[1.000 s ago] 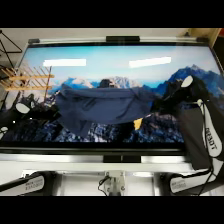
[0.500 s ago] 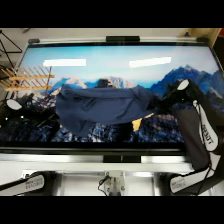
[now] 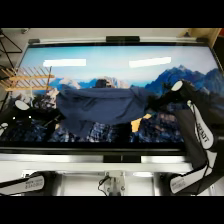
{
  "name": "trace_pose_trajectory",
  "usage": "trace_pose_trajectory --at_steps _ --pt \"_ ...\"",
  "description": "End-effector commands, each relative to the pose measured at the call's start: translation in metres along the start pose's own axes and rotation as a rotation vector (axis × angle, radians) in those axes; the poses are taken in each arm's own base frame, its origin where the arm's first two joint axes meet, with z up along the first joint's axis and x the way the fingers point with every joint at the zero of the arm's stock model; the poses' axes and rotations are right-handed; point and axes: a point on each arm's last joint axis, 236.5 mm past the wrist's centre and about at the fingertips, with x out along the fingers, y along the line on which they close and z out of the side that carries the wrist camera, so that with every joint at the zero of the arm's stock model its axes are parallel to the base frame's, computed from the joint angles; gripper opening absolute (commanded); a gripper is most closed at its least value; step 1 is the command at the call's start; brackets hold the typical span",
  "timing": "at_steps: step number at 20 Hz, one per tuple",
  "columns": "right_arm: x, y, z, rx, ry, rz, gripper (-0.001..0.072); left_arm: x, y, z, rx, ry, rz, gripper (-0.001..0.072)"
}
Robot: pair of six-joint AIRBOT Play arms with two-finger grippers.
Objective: Fold the shirts.
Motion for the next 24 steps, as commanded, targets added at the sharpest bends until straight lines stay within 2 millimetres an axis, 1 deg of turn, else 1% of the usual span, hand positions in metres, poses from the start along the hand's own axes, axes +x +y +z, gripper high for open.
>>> trace_pose_trajectory --at_steps 1,2,3,4,5,6,7,8,9,10,11,12,13,14,15,16,17,18,19,20,21,22,23,24 --pt "0.003 0.002 -0.008 -0.017 0.032 -0.002 0.0067 0.008 -0.004 0.018 -0.019 -0.084 0.01 0.0406" --pt "0.003 0.003 -0.009 -0.021 0.039 -0.001 0.0067 0.008 -0.004 0.024 -0.033 -0.108 0.01 0.0226" --pt "0.002 0.003 -0.011 -0.023 0.045 -0.001 0.0067 0.007 -0.004 0.027 -0.036 -0.121 0.01 0.0101" --pt "0.001 0.003 -0.012 -0.028 0.049 0.0 0.0067 0.006 -0.005 0.028 -0.03 -0.118 0.009 0.0033" --pt "-0.004 0.006 -0.013 -0.047 0.043 0.002 0.0067 0.003 -0.009 0.026 -0.009 -0.107 0.004 0.0032" --pt "-0.014 0.011 -0.011 -0.073 0.019 0.006 0.0067 -0.006 -0.016 0.027 0.038 -0.104 -0.006 0.0031" --pt "-0.029 0.017 -0.007 -0.1 -0.02 0.012 0.0067 -0.023 -0.028 0.033 0.093 -0.127 -0.02 0.0031" --pt "-0.054 0.027 -0.003 -0.134 -0.08 0.018 0.0067 -0.051 -0.046 0.043 0.169 -0.183 -0.039 0.0031" --pt "-0.084 0.039 0.003 -0.176 -0.151 0.025 0.0067 -0.087 -0.067 0.056 0.249 -0.266 -0.059 0.0031" --pt "-0.125 0.056 0.008 -0.24 -0.247 0.033 0.0066 -0.14 -0.096 0.068 0.336 -0.39 -0.083 0.0031" --pt "-0.173 0.074 0.011 -0.305 -0.361 0.037 0.0066 -0.2 -0.125 0.076 0.401 -0.539 -0.11 0.0031" --pt "-0.233 0.096 0.009 -0.383 -0.509 0.035 0.0067 -0.28 -0.159 0.078 0.452 -0.74 -0.152 0.0031" --pt "-0.295 0.116 0.002 -0.452 -0.671 0.025 0.0067 -0.367 -0.191 0.066 0.497 -0.96 -0.201 0.0031" --pt "-0.365 0.134 -0.013 -0.521 -0.867 -0.01 0.0067 -0.445 -0.213 0.041 0.547 -1.159 -0.239 0.0031" --pt "-0.428 0.147 -0.037 -0.569 -1.056 -0.06 0.0066 -0.515 -0.23 0.003 0.583 -1.337 -0.285 0.0031" --pt "-0.485 0.156 -0.071 -0.606 -1.234 -0.116 0.0067 -0.567 -0.239 -0.037 0.575 -1.459 -0.357 0.0031" --pt "-0.527 0.162 -0.107 -0.632 -1.374 -0.159 0.0066 -0.597 -0.244 -0.071 0.542 -1.516 -0.442 0.0031" --pt "-0.559 0.165 -0.147 -0.652 -1.492 -0.189 0.0066 -0.613 -0.245 -0.099 0.511 -1.533 -0.513 0.0031" --pt "-0.579 0.165 -0.18 -0.659 -1.572 -0.217 0.0066 -0.621 -0.244 -0.126 0.517 -1.546 -0.537 0.0031" --pt "-0.594 0.161 -0.21 -0.656 -1.634 -0.244 0.0066 -0.623 -0.24 -0.144 0.536 -1.559 -0.519 0.0031" --pt "-0.603 0.158 -0.233 -0.647 -1.681 -0.256 0.0066 -0.623 -0.235 -0.159 0.549 -1.567 -0.492 0.0031" --pt "-0.611 0.154 -0.253 -0.633 -1.72 -0.268 0.0066 -0.621 -0.23 -0.166 0.549 -1.568 -0.471 0.0031" --pt "-0.614 0.149 -0.265 -0.624 -1.735 -0.292 0.0066 -0.618 -0.227 -0.171 0.547 -1.558 -0.458 0.0031" --pt "-0.612 0.142 -0.271 -0.615 -1.726 -0.324 0.0066 -0.613 -0.225 -0.17 0.549 -1.539 -0.439 0.0031"
